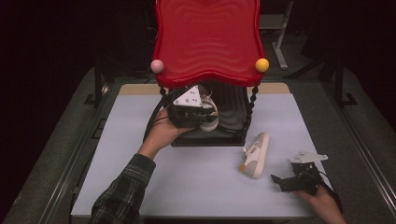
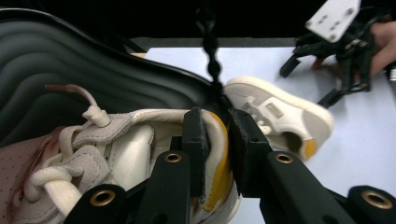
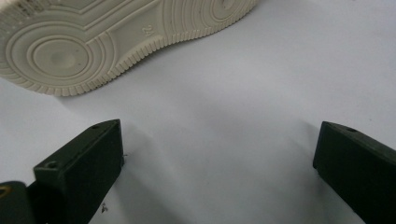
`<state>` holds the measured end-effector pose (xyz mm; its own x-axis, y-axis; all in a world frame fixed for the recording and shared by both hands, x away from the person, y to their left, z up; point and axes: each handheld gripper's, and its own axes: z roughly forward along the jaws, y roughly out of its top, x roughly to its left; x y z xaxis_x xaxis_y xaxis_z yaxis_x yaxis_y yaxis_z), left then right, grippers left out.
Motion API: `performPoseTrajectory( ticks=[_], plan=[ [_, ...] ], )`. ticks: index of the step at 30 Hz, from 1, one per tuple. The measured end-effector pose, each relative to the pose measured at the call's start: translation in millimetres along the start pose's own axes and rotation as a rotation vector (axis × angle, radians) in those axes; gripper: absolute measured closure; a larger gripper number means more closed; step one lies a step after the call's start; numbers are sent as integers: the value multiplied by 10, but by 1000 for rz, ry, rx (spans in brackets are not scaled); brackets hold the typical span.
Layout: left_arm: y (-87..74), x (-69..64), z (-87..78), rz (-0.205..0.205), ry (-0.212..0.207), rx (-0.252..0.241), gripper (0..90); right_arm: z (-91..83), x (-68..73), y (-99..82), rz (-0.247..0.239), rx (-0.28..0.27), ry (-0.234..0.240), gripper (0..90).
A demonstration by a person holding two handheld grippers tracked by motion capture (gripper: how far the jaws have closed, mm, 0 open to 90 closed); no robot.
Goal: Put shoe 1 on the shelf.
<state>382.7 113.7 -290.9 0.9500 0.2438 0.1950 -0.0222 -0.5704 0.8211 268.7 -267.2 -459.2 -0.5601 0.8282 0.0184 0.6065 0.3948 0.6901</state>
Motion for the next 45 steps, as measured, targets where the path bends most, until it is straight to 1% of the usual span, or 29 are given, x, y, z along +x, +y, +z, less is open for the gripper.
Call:
performPoseTrajectory(
  ticks=[1, 2, 3, 6, 7, 9, 12, 16, 17, 18, 19, 20, 21, 22, 23, 25, 26, 28, 30, 31, 32, 33, 36, 38, 40, 41, 43, 44, 45],
  plan=[
    [-8, 14, 14, 8, 5, 2, 771, 0, 0, 0, 0, 0, 0, 11],
    [-29, 21, 40, -4, 3, 10, 770, 0, 0, 0, 0, 0, 0, 11],
    [-44, 34, 58, 4, -4, 15, 769, 0, 0, 0, 0, 0, 0, 11],
    [-61, 34, 83, 7, 1, 14, 771, 0, 0, 0, -1, 0, 0, 11],
    [-68, 21, 100, 16, 7, 15, 771, 0, 0, 0, -1, 0, -1, 11],
    [-83, 1, 114, 9, 12, 16, 770, 0, -1, 2, -2, 0, 0, 11],
    [-131, -10, 146, 13, 6, 29, 772, 1, 0, 4, -2, 2, -1, 11],
    [-171, -19, 164, -24, 6, 7, 768, 2, 2, 8, 2, 5, -2, 11],
    [-170, -20, 158, -32, 6, 12, 762, 2, 1, 8, 3, 6, -1, 11],
    [-169, -31, 151, -43, 11, 10, 751, 2, -2, 13, 2, 10, 0, 11],
    [-169, -31, 151, -43, 11, 10, 737, 3, -1, 26, 5, 18, 2, 15],
    [-166, -42, 133, -55, 10, 5, 721, -5, -3, 41, 4, 29, 0, 35],
    [-148, -59, 91, -64, 12, -18, 689, -21, -7, 53, 11, 38, -2, 73],
    [-135, -78, 65, -76, 13, -23, 667, -36, -13, 62, 14, 43, -3, 125],
    [-119, -100, 40, -87, 17, -29, 641, -63, -21, 74, 20, 52, -2, 157],
    [-94, -160, -6, -108, 29, -39, 615, -115, -43, 95, 57, 58, 13, 171],
    [-80, -179, -31, -97, 35, -42, 609, -134, -47, 102, 62, 55, 14, 197],
    [-62, -259, -77, -118, 40, -40, 603, -192, -47, 127, 66, 26, 25, 229],
    [-57, -337, -123, -120, 44, -44, 603, -254, -31, 174, 69, -1, 44, 286],
    [-57, -337, -123, -120, 44, -44, 611, -254, -31, 174, 69, -1, 44, 286],
    [-67, -419, -179, -121, 63, -47, 631, -307, -4, 225, 65, -31, 61, 356],
    [-82, -455, -207, -127, 66, -52, 669, -330, 3, 254, 64, -39, 78, 403],
    [-144, -526, -269, -145, 72, -56, 814, -381, 29, 349, 62, -63, 141, 567],
    [-213, -550, -300, -173, 79, -42, 899, -406, 56, 423, 49, -86, 169, 669],
    [-240, -553, -304, -181, 79, -38, 900, -421, 80, 498, 42, -111, 207, 766],
    [-310, -562, -304, -206, 82, -22, 900, -427, 95, 546, 34, -123, 224, 812],
    [-375, -560, -301, -212, 91, -13, 900, -429, 129, 649, 9, -144, 252, 890],
    [-408, -554, -297, -208, 96, -4, 900, -427, 153, 701, 1, -159, 264, 895],
    [-430, -554, -293, -217, 102, 2, 900, -416, 180, 771, -12, -171, 277, 895]
  ],
)
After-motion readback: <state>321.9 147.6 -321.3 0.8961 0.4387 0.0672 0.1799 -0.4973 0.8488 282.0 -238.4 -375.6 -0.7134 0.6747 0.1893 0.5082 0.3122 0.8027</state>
